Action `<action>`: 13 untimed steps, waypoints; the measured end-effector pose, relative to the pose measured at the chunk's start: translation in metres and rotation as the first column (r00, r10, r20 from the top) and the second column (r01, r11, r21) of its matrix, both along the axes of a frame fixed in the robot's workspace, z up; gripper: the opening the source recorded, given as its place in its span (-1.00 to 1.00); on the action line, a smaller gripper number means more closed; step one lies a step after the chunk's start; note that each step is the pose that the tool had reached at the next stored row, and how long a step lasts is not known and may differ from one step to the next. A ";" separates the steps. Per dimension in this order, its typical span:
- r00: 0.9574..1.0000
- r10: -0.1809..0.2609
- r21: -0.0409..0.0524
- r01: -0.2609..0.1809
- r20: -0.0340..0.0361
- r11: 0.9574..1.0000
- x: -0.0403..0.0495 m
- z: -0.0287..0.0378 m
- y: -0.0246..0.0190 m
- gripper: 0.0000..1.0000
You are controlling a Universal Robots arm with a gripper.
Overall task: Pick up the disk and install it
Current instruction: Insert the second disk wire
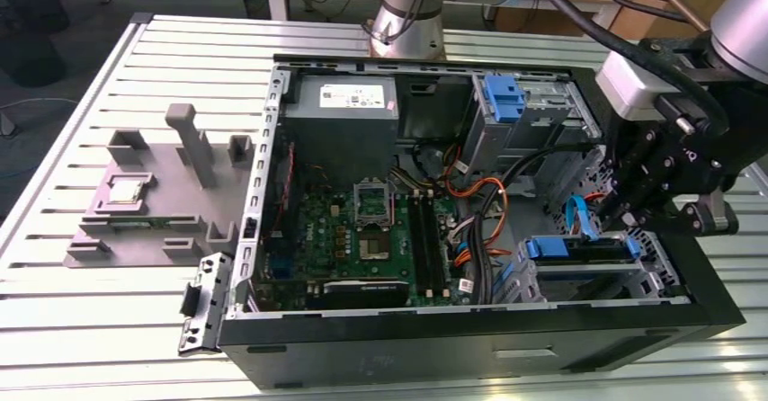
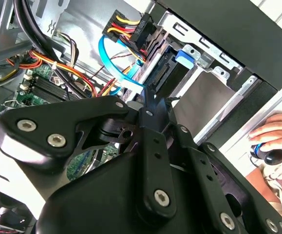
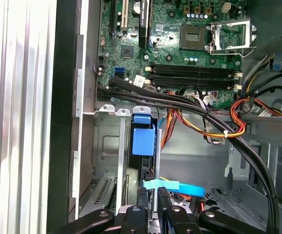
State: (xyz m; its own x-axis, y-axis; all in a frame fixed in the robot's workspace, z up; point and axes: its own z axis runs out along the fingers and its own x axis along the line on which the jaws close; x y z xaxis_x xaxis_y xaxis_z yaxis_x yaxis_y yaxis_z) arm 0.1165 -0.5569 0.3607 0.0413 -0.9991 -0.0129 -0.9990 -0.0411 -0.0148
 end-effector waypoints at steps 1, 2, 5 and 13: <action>1.000 -0.001 0.000 0.001 0.000 1.000 0.0009 -0.0001 0.0004 -0.54; 1.000 -0.003 0.000 0.003 0.000 1.000 0.0020 -0.0001 0.0009 -0.54; 1.000 -0.005 0.000 0.005 0.000 1.000 0.0051 -0.0006 0.0028 -0.54; 1.000 -0.006 0.000 0.006 0.000 1.000 0.0136 -0.0016 0.0173 -0.54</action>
